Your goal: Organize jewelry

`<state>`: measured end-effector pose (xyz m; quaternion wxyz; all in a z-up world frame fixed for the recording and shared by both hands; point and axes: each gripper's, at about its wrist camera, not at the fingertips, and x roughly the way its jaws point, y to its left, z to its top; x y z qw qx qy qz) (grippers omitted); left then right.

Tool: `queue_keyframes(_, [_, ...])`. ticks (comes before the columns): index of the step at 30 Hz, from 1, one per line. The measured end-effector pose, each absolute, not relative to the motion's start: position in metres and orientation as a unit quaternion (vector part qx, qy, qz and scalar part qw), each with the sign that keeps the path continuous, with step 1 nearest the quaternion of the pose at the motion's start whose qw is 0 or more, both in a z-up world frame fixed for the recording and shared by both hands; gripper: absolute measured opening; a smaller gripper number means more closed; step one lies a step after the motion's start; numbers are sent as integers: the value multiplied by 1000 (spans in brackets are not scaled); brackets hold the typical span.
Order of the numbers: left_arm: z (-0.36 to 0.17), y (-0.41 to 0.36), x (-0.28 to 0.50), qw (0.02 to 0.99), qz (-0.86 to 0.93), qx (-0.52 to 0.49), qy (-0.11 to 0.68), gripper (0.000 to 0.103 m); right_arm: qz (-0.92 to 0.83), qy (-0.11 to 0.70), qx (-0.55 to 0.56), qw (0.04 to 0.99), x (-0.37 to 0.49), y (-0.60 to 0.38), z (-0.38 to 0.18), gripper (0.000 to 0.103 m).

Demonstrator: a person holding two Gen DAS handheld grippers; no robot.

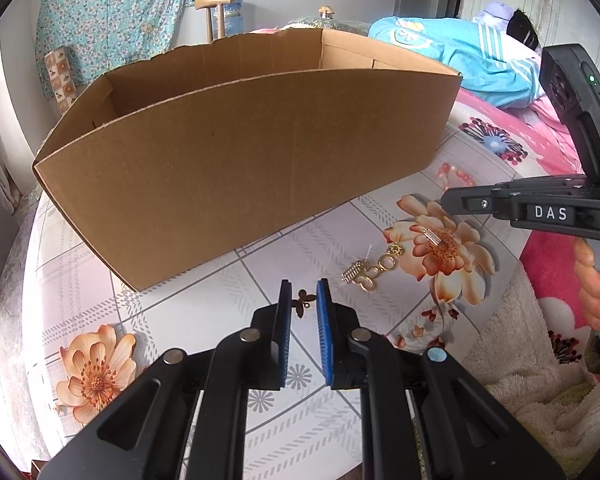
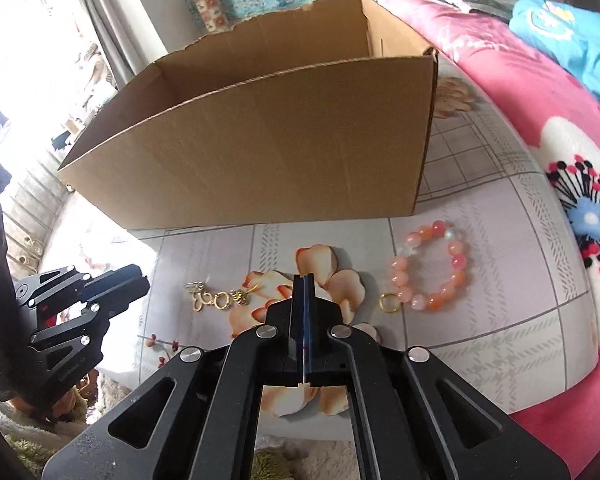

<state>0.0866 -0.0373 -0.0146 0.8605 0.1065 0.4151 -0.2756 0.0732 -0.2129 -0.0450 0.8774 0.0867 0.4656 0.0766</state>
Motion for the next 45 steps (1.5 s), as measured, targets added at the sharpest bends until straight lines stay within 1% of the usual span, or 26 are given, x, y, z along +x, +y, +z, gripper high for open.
queue_keyframes(1, [-15,-37,86,861,-276,106,415,12,85,471,82,874,74,-211,-46,12])
queue_keyframes(3, [-15,-37,85,861,-275,106,415,12,86,477,59,873,73,-200,-48,22])
queue_keyframes(5, [-14,-37,85,861,-275,105,414,12,89,482,32,871,73,-195,-51,22])
queue_keyframes(6, [-14,-36,84,861,-274,105,414,12,90,486,26,869,73,-194,-52,20])
queue_keyframes(7, [-14,-35,84,862,-274,104,414,12,89,491,20,867,74,-193,-54,16])
queue_keyframes(9, [-14,-34,83,863,-273,103,414,12,90,496,-5,864,75,-191,-58,13])
queue_keyframes(14, [-14,-31,83,863,-271,99,414,12,93,495,-67,861,70,-175,-57,12])
queue_keyframes(16, [-15,-32,84,863,-271,99,414,12,94,497,-70,860,70,-174,-57,4])
queue_keyframes(21, [-14,-31,82,864,-274,98,411,12,94,500,-38,860,70,-185,-54,2])
queue_keyframes(30, [-8,-30,79,867,-277,99,403,12,95,492,6,865,68,-214,-37,2])
queue_keyframes(33, [0,-28,75,869,-284,100,393,12,102,483,26,869,64,-222,-24,2])
queue_keyframes(37, [26,-27,68,876,-295,110,365,12,115,455,49,882,58,-237,9,2])
queue_keyframes(41, [59,-24,70,884,-316,111,325,12,141,401,68,903,55,-245,54,2])
queue_keyframes(45, [83,-28,90,894,-321,107,293,12,154,350,72,921,61,-243,78,2])
